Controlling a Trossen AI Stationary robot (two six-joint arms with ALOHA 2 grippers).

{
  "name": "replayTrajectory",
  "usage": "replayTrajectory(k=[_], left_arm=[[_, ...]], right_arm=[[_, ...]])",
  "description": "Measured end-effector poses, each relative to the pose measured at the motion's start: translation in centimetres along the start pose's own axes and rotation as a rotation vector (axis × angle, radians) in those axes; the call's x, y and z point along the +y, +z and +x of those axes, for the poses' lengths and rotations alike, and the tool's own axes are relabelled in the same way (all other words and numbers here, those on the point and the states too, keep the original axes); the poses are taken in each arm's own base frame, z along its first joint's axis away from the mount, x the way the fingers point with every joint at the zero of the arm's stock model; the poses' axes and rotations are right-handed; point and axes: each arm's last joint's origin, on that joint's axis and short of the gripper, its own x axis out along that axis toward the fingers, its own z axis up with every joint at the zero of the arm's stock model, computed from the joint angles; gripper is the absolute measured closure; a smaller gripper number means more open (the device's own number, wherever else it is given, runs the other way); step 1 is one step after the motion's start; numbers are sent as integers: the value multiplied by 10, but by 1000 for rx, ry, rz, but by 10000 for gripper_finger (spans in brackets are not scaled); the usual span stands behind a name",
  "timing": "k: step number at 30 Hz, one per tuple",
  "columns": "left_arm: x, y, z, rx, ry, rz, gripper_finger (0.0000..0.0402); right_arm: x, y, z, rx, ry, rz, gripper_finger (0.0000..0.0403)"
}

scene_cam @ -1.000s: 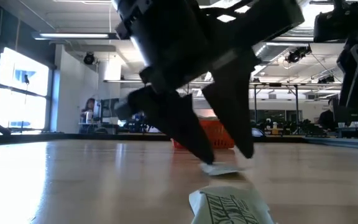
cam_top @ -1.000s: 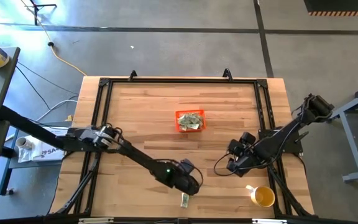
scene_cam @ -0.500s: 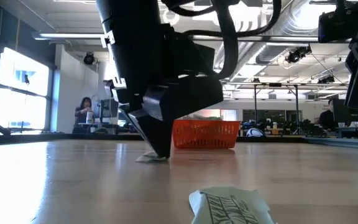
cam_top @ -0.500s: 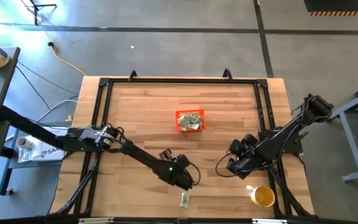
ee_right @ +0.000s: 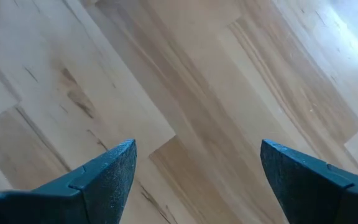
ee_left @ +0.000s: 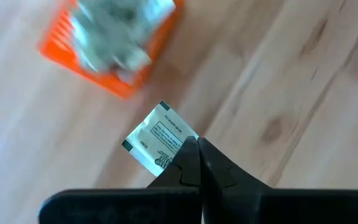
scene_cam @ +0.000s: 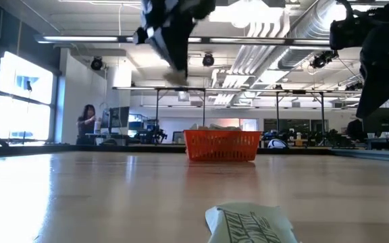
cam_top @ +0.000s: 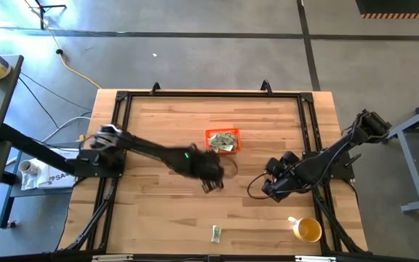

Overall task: Pick and place Stevia / Truvia into bins
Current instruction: Put the stevia packet into the orange bin

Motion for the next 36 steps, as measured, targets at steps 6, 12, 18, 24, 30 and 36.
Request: replayTrajectory(k=[6,12,18,24,30,36], left_arm=[[64,47,-14,-114,-51,15,379],[114,80,51,-97,-333,2,379],[118,83,91,-93,-308,98,378],[119,75,134,10,-266,126,375],[120,77,130,-3,-245,131,358],[127,85,90,-101,-226,121,319]], right_arm=[[2,3,0,-25,22,31,71],[7,3,0,-7,72,112,71],[9,1,-1,-14,87,158,70],[7,6,1,-25,71,190,70],[5,10,3,-26,63,193,70],[3,11,4,-35,48,185,71]])
